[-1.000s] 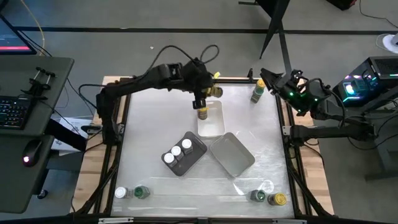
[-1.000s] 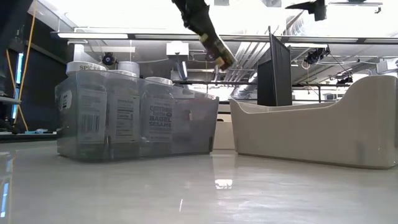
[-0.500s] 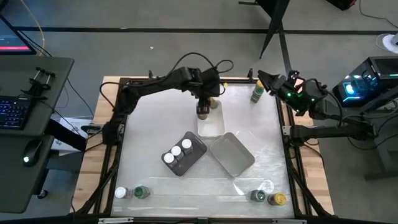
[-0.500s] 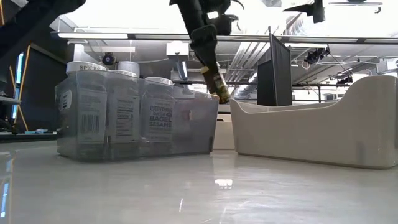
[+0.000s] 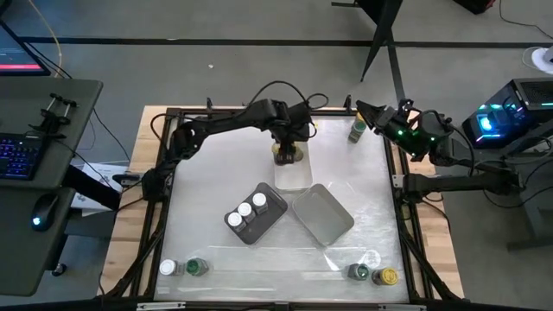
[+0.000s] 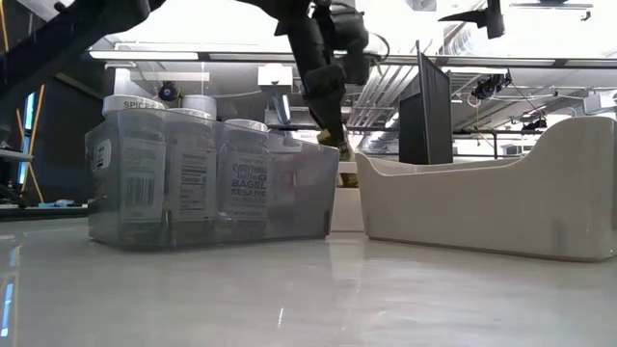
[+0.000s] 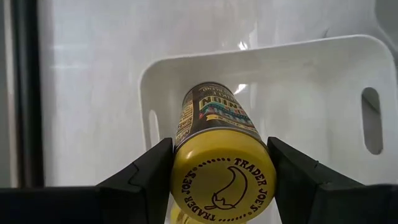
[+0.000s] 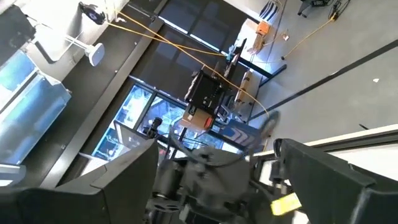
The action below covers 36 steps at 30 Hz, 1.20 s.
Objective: Sort spices by type
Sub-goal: Put the yellow seasoning bottle into the white bin
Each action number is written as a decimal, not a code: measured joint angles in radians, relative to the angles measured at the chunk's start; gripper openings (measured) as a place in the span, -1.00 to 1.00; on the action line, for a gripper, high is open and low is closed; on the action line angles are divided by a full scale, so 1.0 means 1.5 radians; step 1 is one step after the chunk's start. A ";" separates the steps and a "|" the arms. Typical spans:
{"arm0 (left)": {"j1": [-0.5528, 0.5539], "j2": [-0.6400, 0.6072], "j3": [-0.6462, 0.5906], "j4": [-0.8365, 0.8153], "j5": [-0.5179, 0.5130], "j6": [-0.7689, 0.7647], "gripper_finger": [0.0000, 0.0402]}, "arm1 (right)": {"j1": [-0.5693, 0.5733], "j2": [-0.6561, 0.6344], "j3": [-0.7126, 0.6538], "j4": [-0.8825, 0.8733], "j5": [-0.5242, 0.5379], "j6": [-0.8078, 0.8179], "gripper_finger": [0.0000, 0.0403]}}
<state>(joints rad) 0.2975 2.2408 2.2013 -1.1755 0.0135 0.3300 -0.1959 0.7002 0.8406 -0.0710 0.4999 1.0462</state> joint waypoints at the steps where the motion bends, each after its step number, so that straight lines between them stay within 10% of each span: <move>1: 0.001 0.005 0.000 0.001 0.000 -0.003 -0.05 | 0.000 0.000 0.000 0.000 0.000 0.000 0.66; 36: 0.000 0.017 0.000 -0.034 -0.040 -0.036 0.14 | 0.000 0.000 0.000 -0.010 -0.004 0.005 0.66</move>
<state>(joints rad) 0.2974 2.2658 2.2013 -1.2269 -0.0460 0.2758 -0.1959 0.7002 0.8406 -0.0866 0.4935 1.0542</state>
